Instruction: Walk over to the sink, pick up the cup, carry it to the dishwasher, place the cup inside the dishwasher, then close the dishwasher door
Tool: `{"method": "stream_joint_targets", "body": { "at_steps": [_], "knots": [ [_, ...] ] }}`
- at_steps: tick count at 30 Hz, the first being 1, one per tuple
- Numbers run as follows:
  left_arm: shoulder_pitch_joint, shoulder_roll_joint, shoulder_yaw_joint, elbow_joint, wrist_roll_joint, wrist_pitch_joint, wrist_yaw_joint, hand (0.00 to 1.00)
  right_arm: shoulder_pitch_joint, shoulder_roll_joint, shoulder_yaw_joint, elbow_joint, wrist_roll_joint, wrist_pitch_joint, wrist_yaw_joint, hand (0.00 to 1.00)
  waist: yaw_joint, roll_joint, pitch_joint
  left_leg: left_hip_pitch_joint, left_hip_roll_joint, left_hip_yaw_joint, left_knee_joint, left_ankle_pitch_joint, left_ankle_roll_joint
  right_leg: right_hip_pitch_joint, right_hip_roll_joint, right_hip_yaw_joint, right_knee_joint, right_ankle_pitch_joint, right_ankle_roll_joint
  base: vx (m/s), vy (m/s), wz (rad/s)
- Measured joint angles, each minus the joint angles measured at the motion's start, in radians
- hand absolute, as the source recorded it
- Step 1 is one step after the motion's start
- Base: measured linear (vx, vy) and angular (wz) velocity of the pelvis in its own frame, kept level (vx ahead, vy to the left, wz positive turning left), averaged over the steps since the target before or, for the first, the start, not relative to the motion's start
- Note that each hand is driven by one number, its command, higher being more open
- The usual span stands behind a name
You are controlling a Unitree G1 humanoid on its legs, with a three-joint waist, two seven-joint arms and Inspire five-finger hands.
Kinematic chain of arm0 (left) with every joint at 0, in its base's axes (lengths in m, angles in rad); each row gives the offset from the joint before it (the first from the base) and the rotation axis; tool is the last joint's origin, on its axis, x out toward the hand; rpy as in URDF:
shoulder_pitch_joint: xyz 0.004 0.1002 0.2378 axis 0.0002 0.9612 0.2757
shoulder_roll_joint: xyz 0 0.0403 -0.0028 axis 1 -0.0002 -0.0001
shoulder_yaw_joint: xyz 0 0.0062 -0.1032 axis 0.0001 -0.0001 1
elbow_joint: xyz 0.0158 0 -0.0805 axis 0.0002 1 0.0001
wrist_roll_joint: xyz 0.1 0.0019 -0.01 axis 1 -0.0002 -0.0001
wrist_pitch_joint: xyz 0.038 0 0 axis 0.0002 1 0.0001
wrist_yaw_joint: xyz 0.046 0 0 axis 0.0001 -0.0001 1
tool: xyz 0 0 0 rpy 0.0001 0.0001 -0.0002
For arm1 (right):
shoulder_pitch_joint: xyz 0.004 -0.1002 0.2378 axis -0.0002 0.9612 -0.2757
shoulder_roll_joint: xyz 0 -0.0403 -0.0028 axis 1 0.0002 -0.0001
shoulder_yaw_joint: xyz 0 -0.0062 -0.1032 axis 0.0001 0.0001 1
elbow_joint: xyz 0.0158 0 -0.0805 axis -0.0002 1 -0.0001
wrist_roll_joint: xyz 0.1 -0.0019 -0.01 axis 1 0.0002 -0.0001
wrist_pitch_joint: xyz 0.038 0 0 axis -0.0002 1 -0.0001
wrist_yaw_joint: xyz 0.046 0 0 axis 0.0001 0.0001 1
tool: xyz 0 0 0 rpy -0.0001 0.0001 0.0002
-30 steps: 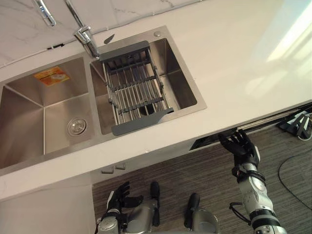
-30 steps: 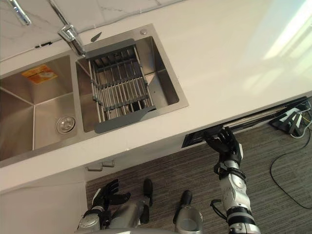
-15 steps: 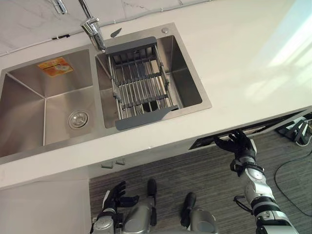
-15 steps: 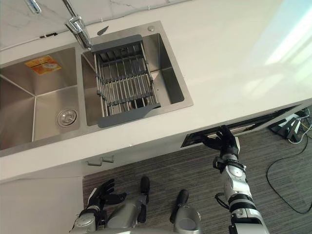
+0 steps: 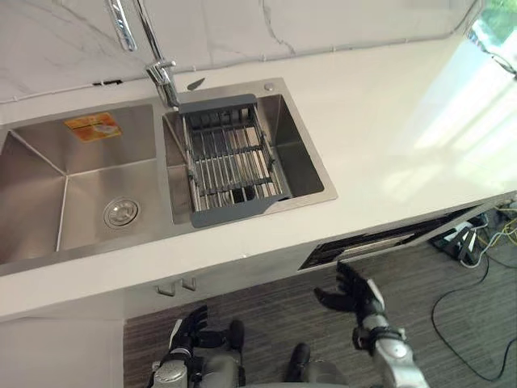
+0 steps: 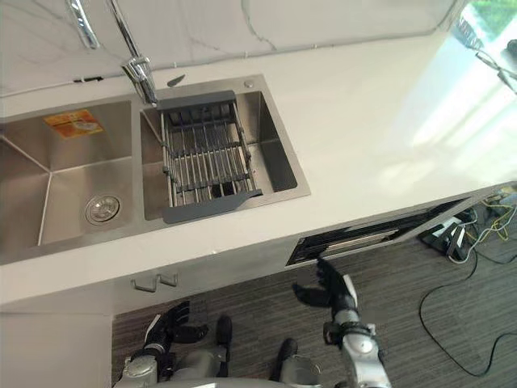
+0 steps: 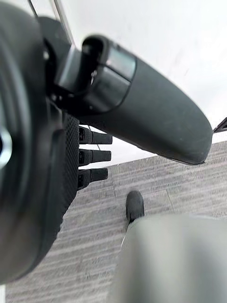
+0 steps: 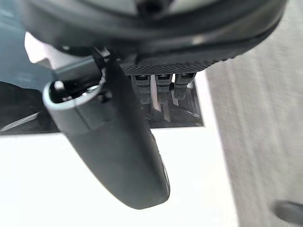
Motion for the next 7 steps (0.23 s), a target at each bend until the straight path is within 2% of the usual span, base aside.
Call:
{"method": "stream_joint_targets", "body": {
  "at_steps": [3, 7],
  "knots": [
    [0.011, 0.001, 0.002, 0.018, 0.0, 0.007, 0.004, 0.9, 0.014, 0.018, -0.013, 0.102, -0.03, 0.002, -0.021, 0.9, -0.002, 0.001, -0.037, 0.005, 0.002, -0.002, -0.003, -0.001, -0.002, 0.002, -0.005, -0.001, -0.001, -0.002, 0.005, -0.07, 0.017, 0.03],
    [0.019, 0.001, 0.002, 0.018, 0.0, 0.009, 0.006, 0.9, 0.016, 0.034, -0.05, 0.194, -0.035, 0.011, -0.042, 0.9, -0.005, 0.002, -0.048, 0.019, 0.003, -0.003, -0.006, -0.002, -0.002, 0.019, -0.006, -0.001, -0.008, -0.002, 0.007, -0.04, 0.009, 0.01]
  ]
}}
